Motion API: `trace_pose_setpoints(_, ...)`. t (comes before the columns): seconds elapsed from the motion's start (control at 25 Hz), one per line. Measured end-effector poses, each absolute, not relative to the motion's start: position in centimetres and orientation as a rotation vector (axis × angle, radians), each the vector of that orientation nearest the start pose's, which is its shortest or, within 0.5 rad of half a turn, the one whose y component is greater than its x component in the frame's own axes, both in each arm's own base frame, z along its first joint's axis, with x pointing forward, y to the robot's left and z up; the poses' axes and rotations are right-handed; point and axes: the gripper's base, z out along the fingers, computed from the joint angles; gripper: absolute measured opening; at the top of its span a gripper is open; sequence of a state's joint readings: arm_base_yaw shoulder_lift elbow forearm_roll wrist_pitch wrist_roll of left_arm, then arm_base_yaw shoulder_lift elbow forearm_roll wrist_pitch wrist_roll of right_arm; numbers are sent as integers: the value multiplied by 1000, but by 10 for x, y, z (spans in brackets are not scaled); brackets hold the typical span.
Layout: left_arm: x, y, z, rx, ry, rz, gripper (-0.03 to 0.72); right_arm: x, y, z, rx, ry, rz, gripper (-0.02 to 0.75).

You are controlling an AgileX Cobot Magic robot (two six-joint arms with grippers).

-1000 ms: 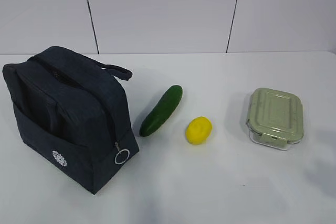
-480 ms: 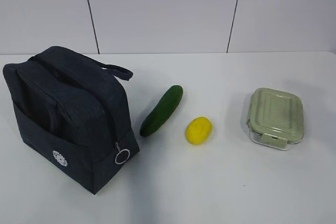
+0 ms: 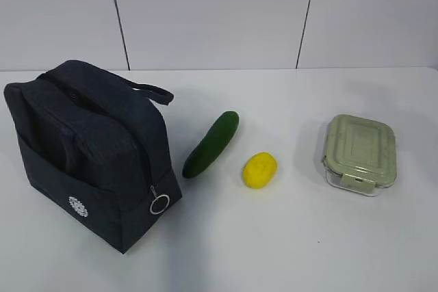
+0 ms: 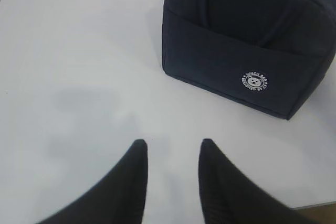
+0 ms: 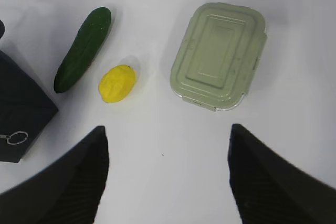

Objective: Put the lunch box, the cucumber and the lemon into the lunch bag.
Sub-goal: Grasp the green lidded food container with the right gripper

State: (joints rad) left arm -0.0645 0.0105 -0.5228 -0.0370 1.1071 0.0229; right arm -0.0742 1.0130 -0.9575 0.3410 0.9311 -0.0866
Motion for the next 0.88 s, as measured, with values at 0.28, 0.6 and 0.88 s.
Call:
trace_pose_setpoints(0.28,-8,-2,280,94,2076,-70,241,252,22,335,41,2449,599,538)
trace_pose_setpoints(0.6,-8,-2,280,94,2076,-70,241,274,-19,315,85,2440,855,538)
trace_pose_setpoints(0.88,-8,-2,280,94,2076,-70,241,261,-58,300,103,2300,968,538)
